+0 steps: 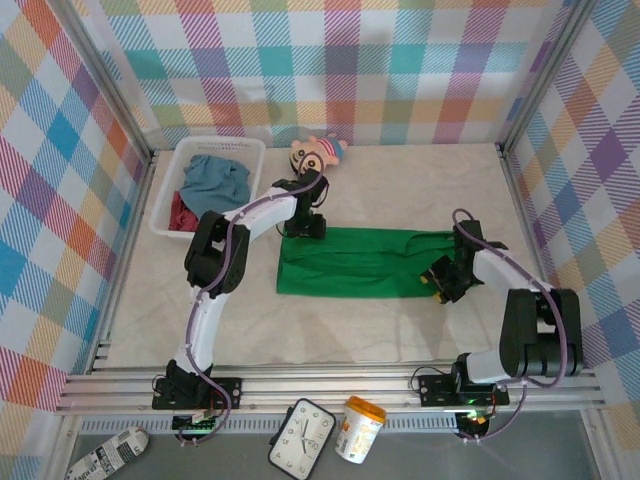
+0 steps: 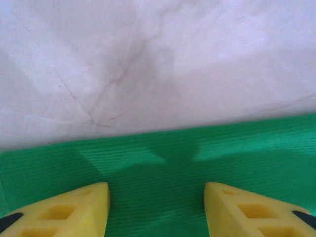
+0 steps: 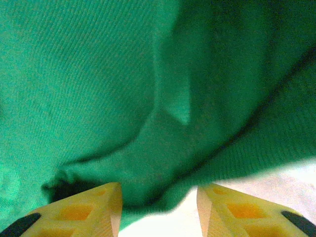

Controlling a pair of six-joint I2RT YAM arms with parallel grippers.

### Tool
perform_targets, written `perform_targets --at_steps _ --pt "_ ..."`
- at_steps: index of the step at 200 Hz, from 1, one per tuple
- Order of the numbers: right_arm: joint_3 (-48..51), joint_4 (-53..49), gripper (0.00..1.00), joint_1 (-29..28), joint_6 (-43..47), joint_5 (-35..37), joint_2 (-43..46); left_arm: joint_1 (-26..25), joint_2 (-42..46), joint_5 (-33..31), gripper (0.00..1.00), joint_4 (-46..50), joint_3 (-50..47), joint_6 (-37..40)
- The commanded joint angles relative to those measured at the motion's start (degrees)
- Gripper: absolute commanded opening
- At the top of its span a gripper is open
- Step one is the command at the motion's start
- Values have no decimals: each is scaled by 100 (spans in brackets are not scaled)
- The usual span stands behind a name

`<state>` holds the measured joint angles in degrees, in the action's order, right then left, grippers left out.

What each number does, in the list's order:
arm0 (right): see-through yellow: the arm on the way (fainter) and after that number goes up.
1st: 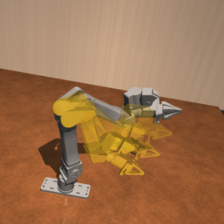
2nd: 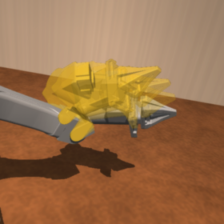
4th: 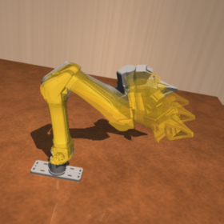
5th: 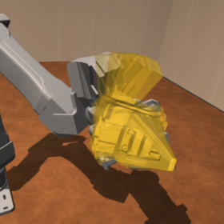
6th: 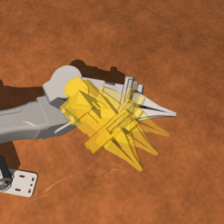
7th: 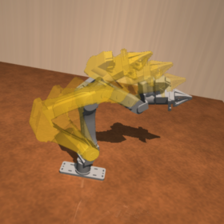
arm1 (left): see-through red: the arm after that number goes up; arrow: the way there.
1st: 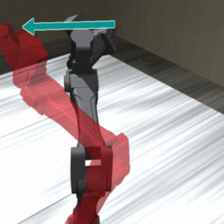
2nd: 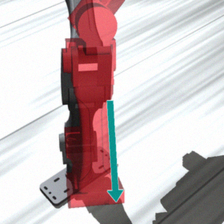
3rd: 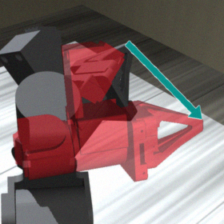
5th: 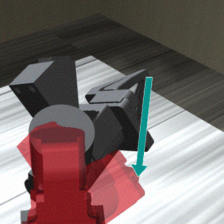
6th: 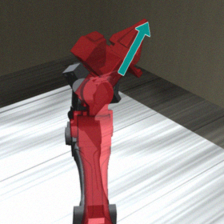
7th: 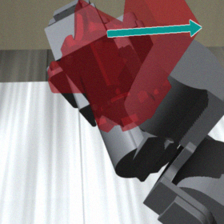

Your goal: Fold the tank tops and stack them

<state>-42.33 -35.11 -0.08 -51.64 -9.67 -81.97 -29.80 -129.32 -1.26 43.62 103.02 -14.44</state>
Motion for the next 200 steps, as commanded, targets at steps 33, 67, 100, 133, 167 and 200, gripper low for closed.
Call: perform_targets --at_steps 33,67,100,133,167,200 --pt "-1180 -55 38 10 857 615 -1325 89 356 93 52 688 -759 -112" --pt "-2170 -303 37 9 1653 953 -2145 30 1180 620 52 510 -1854 -709" --pt "-3374 -489 37 -69 2558 1071 -3169 -297 1802 912 52 208 -2543 -1361" --pt "-4288 -493 41 -137 3513 945 -3608 -660 2225 820 53 -154 -3118 -2014" --pt "-4300 -472 52 -408 4223 871 -2908 -724 2675 90 56 262 -3042 -1967" --pt "-3297 -186 60 -1208 4636 568 -1666 -682 3012 -170 57 748 -2965 -1689"
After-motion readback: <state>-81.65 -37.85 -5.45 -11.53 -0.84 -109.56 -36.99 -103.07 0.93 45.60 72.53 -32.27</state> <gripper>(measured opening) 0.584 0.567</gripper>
